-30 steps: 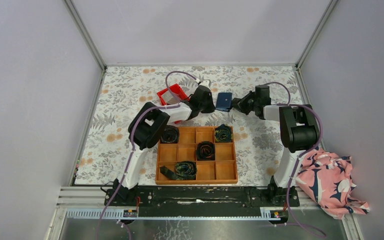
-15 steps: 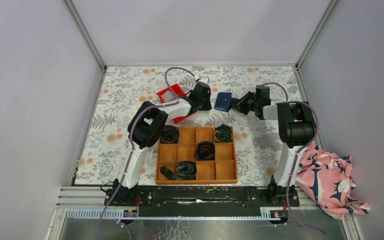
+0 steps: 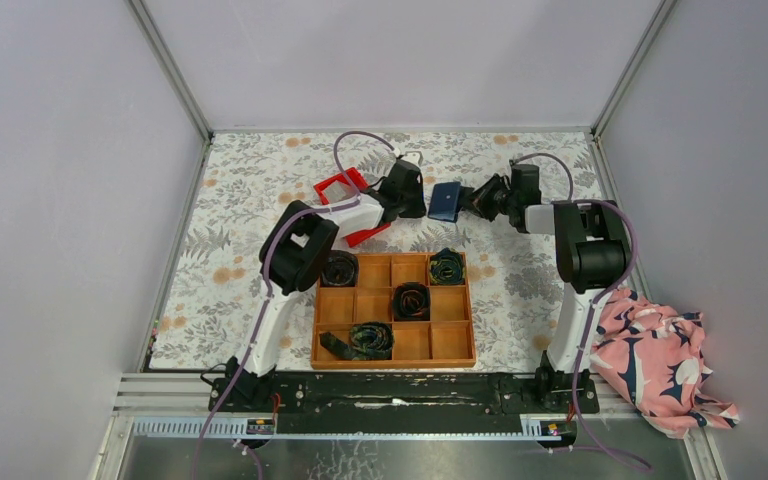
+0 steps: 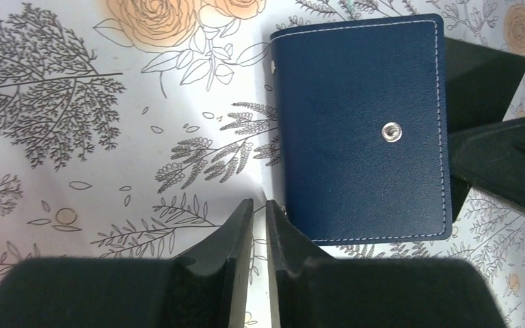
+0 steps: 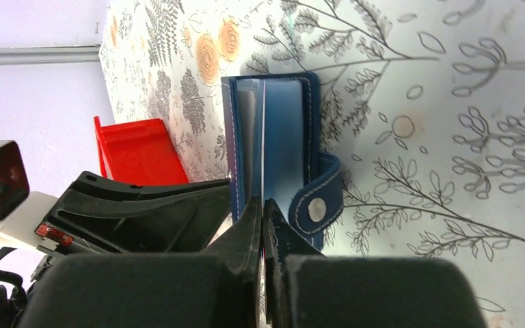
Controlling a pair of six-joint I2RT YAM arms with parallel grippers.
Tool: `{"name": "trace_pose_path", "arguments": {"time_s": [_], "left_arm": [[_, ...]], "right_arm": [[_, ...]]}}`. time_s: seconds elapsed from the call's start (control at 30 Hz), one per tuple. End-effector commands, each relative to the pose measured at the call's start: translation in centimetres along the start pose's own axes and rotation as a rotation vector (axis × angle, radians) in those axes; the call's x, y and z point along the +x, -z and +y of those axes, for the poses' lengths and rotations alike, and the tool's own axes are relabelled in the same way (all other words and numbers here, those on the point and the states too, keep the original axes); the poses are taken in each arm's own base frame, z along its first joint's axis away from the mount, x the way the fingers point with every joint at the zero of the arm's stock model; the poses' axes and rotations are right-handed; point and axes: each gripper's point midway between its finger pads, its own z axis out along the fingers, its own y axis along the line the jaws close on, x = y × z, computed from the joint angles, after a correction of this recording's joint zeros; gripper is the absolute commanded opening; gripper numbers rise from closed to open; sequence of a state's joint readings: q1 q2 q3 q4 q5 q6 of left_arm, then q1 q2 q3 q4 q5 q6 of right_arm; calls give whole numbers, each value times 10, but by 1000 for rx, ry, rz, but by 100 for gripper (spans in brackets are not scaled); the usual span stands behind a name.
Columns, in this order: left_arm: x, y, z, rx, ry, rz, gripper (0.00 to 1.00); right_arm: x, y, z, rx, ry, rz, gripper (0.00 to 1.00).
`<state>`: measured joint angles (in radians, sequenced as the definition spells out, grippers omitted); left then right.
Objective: Put the credit cards into the card holder
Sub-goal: Insert the credit card into the card holder.
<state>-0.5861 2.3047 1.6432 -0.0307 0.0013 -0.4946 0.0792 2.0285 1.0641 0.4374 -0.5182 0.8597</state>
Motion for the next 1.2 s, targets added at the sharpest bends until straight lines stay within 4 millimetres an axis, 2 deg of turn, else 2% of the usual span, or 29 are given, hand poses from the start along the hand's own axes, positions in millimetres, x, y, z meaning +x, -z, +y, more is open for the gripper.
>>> {"name": "trace_pose_path", "arguments": {"time_s": [0.0,0.33,0.57,0.7,0.93,1.17], "left_arm": [[-1,-11,-4,54,-18,-3,18],[6,-14,-5,66,-17,13,14],[11,-12,6,23,-14,27,13],[17,-11,18,-27,-1,46,14],[25,-6,42,-117,29,65,19],[35,-8,51,-144,28,100,21]], "right_arm": [[-15,-1,25,-62,102,-6,0],[-7,-10,46,-68,226,47,0],[4,-19,65,-66,312,86,0],[9,-23,68,-43,366,98,0],[23,-33,61,34,479,138,0],[34,-43,53,93,567,162,0]]}}
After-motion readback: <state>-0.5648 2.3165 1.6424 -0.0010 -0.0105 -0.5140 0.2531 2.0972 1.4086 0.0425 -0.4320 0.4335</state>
